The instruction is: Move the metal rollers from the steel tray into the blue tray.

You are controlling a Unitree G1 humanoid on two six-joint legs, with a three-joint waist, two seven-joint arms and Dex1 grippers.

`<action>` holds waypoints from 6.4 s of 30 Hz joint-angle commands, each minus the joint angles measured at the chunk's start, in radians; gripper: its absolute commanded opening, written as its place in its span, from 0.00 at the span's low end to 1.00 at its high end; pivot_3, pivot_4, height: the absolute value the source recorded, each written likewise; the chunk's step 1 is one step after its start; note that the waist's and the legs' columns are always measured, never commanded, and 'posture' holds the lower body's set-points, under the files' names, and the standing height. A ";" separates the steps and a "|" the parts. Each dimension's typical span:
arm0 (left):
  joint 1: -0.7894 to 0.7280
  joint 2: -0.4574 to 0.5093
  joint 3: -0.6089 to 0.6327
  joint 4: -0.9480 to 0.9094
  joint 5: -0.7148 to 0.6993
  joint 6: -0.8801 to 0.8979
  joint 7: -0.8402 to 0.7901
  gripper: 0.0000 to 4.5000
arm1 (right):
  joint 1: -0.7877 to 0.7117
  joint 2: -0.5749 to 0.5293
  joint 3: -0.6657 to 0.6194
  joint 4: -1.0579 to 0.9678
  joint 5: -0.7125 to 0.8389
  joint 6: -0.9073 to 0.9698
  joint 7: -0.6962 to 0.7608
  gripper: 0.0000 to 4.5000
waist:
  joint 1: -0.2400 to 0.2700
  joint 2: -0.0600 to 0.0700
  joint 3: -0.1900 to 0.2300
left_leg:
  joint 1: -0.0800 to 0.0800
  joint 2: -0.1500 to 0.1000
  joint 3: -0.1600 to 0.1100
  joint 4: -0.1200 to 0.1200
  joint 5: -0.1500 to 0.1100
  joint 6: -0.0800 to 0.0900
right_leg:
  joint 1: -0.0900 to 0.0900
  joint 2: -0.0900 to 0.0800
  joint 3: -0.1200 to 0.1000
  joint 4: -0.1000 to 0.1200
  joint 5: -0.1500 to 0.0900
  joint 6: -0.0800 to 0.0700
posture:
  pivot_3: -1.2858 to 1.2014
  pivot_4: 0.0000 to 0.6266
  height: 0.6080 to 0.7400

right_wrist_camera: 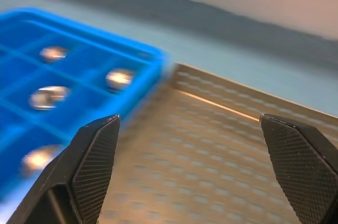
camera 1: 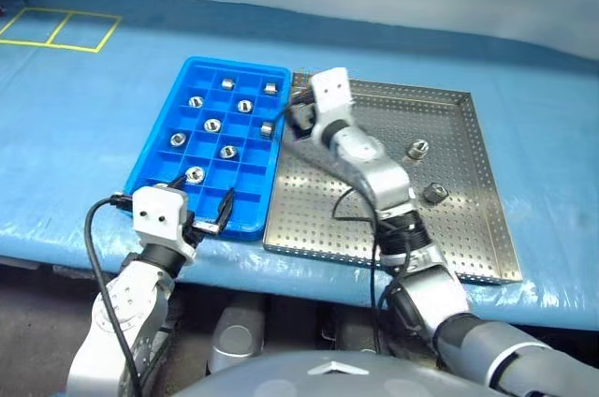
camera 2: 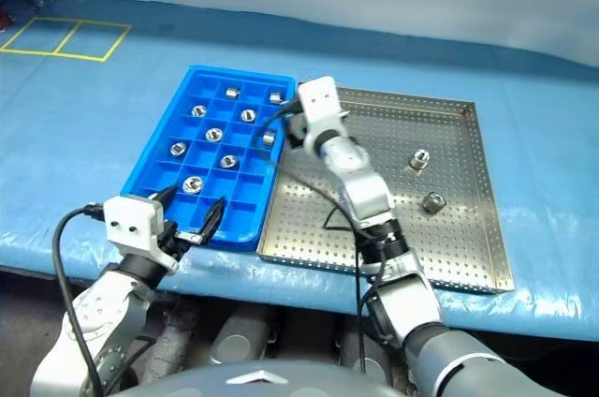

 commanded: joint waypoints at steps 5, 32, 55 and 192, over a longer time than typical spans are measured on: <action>-0.132 0.051 -0.093 0.066 -0.052 -0.006 -0.109 1.00 | 0.009 -0.020 -0.157 0.072 -0.041 -0.024 -0.172 0.99 | -0.080 0.000 0.000 | 0.003 -0.001 0.002 -0.001 0.000 0.000 | -0.001 0.000 0.004 0.007 0.003 -0.003 | 0.54 0.24 1.00; -0.091 0.102 -0.096 0.061 -0.098 -0.019 -0.118 1.00 | -0.042 0.052 -0.133 0.228 -0.031 -0.099 -0.157 0.38 | -0.126 0.000 0.000 | 0.007 0.002 0.012 0.000 0.000 0.002 | -0.004 0.003 0.018 0.011 0.006 0.001 | 0.57 0.24 1.00; 0.278 -0.001 0.082 -0.141 -0.056 -0.128 0.055 1.00 | 0.050 0.217 0.341 -0.181 0.043 0.156 0.245 0.38 | -0.002 -0.001 0.000 | 0.006 0.002 0.007 0.000 0.000 0.002 | -0.005 -0.001 0.010 0.010 -0.002 0.001 | 0.67 0.24 1.00; 0.285 0.001 0.039 -0.176 -0.058 -0.111 0.062 1.00 | 0.215 0.134 0.478 -0.210 0.042 0.195 0.401 0.88 | 0.051 -0.002 -0.001 | 0.007 0.002 0.003 0.001 -0.003 0.002 | -0.004 -0.002 0.004 0.008 -0.006 0.000 | 0.68 0.24 1.00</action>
